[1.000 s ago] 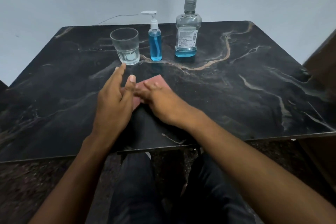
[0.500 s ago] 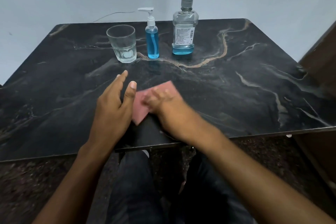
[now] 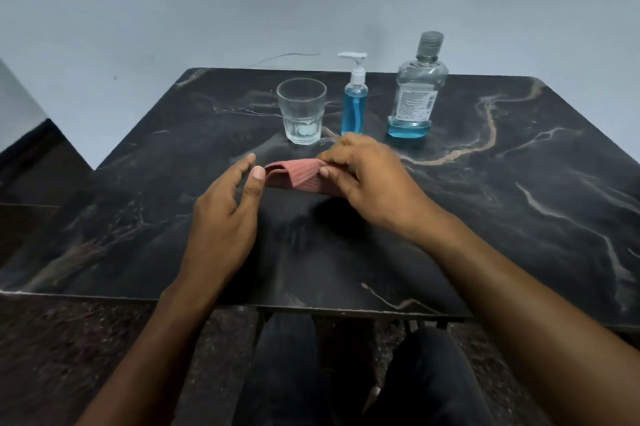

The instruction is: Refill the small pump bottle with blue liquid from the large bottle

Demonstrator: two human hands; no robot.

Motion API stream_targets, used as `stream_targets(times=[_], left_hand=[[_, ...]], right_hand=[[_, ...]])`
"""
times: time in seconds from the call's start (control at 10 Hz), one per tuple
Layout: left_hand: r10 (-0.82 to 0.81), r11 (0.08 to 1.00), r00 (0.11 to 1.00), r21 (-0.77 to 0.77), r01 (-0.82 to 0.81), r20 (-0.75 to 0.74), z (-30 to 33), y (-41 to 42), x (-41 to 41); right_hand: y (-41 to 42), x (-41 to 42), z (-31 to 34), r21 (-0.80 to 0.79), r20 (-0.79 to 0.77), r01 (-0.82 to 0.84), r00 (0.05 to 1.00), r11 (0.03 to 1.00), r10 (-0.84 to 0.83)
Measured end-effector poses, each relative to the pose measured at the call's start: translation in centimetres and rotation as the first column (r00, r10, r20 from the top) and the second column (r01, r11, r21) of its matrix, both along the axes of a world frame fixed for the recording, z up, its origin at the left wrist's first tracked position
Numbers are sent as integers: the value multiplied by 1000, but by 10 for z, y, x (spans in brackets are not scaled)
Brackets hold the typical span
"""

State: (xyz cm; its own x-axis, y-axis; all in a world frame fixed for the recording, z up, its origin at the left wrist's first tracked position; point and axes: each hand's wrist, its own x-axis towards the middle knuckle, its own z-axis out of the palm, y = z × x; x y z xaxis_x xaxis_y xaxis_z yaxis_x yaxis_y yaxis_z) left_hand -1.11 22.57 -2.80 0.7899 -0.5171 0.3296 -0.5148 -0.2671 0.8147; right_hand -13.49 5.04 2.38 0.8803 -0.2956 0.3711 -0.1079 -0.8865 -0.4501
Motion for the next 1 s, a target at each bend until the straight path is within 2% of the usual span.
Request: stream_targets(times=[0.1, 0.2, 0.3, 0.4, 0.5, 0.6, 0.7, 0.8, 0.9, 1.0], left_hand=[[42, 998, 999, -37, -42, 8, 8, 5, 13], [79, 993, 996, -86, -76, 39, 23, 3, 24], [105, 981, 989, -172, -86, 104, 41, -2, 31], [110, 961, 979, -268, -61, 172, 51, -6, 31], [88, 955, 982, -294, -36, 168, 50, -12, 31], [36, 977, 991, -212, -8, 128, 42, -18, 31], [8, 991, 993, -135, 8, 121, 36, -22, 31], [-12, 997, 991, -80, 23, 135, 36, -28, 35], [-26, 998, 981, -57, 38, 190, 39, -36, 43], [-54, 976, 980, -196, 92, 190, 37, -35, 63]], right_hand=[[-4, 38, 4, -69, -3, -20, 1000, 997, 20], [-11, 80, 13, -74, -37, -76, 997, 994, 74], [-12, 118, 22, -101, 47, -52, 997, 994, 57], [2, 141, 21, -130, 260, -11, 965, 991, 45], [8, 151, -3, -170, 96, -63, 992, 983, 80], [4, 150, -30, -224, -180, -91, 982, 970, 51], [2, 149, -33, -220, -219, -94, 975, 971, 45], [4, 154, -30, -306, -217, -71, 976, 949, 3], [6, 152, -32, -427, -206, -122, 978, 896, 35], [2, 153, -28, -463, -138, -146, 986, 874, 92]])
